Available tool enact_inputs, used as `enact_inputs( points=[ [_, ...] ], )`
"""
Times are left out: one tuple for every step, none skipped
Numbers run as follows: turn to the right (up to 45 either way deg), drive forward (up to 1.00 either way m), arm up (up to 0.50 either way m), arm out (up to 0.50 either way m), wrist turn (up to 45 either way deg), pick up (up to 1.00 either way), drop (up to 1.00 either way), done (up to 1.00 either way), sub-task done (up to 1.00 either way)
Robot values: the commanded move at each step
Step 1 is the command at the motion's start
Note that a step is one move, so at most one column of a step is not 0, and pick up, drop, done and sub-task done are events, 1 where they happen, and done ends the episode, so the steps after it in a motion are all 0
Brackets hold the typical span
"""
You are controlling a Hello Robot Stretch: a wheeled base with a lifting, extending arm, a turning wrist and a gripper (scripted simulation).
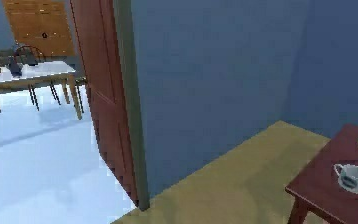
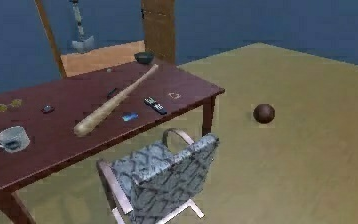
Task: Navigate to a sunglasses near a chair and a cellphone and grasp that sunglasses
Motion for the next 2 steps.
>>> enact_inputs(
  points=[
    [0.0, 0.40, 0.00, 0.00, 0.0, 0.00, 0.00, 0.00, 0.00],
    [-27.0, 0.00, 0.00, 0.00, 0.0, 0.00, 0.00, 0.00, 0.00]
  ],
)
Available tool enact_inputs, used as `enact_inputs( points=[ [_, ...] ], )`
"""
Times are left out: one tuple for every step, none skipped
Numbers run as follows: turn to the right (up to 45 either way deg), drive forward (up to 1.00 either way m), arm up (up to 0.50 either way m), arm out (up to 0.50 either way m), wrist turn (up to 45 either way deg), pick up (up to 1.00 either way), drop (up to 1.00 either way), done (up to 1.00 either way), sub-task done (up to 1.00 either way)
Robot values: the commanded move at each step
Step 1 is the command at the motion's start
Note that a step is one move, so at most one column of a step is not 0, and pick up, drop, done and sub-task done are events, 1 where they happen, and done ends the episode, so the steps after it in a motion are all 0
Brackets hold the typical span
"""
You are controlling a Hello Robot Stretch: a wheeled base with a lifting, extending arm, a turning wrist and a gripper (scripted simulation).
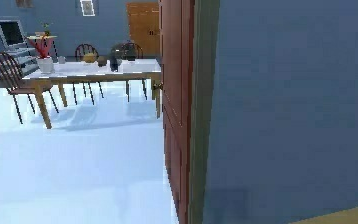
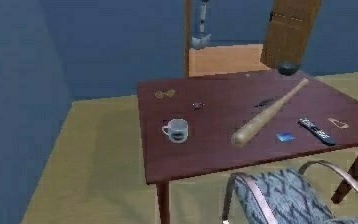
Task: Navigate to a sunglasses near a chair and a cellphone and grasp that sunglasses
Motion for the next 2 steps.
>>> enact_inputs(
  points=[
    [-3.0, 0.00, 0.00, 0.00, 0.0, 0.00, 0.00, 0.00, 0.00],
    [45.0, 0.00, 0.00, 0.00, 0.0, 0.00, 0.00, 0.00, 0.00]
  ],
)
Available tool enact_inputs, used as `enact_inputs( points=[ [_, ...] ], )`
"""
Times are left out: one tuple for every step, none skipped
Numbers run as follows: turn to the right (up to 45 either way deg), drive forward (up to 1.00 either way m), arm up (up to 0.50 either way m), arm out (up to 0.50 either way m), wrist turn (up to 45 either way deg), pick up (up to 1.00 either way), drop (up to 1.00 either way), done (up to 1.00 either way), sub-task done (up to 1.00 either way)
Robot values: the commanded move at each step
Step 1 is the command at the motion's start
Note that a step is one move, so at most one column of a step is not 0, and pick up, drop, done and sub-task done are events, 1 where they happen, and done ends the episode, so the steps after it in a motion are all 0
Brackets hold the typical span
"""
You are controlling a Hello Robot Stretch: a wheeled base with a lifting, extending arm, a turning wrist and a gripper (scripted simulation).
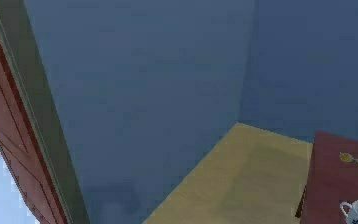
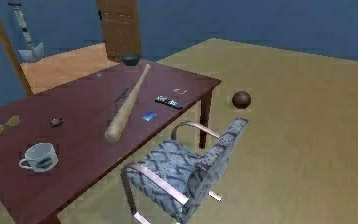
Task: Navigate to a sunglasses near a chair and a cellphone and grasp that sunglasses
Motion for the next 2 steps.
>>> enact_inputs(
  points=[
    [12.0, 0.00, 0.00, 0.00, 0.0, 0.00, 0.00, 0.00, 0.00],
    [0.0, 0.50, 0.00, 0.00, 0.0, 0.00, 0.00, 0.00, 0.00]
  ],
)
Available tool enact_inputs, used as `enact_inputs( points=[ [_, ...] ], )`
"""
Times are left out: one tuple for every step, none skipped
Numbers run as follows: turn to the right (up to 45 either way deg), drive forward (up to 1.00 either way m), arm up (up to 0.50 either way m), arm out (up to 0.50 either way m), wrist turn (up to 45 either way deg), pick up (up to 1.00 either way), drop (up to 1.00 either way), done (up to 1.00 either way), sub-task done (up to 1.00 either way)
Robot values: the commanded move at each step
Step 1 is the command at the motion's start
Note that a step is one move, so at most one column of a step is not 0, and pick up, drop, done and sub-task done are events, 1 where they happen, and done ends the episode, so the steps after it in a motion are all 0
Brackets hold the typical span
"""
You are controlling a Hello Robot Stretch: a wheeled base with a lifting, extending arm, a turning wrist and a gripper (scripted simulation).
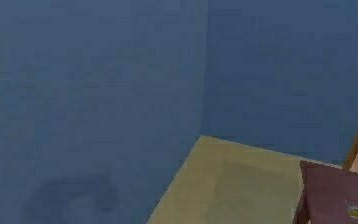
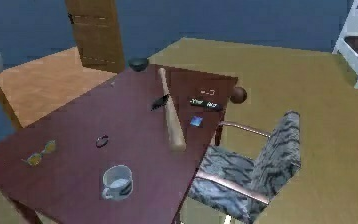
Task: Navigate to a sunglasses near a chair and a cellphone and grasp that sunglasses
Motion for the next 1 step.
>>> enact_inputs(
  points=[
    [9.0, 0.00, 0.00, 0.00, 0.0, 0.00, 0.00, 0.00, 0.00]
  ],
)
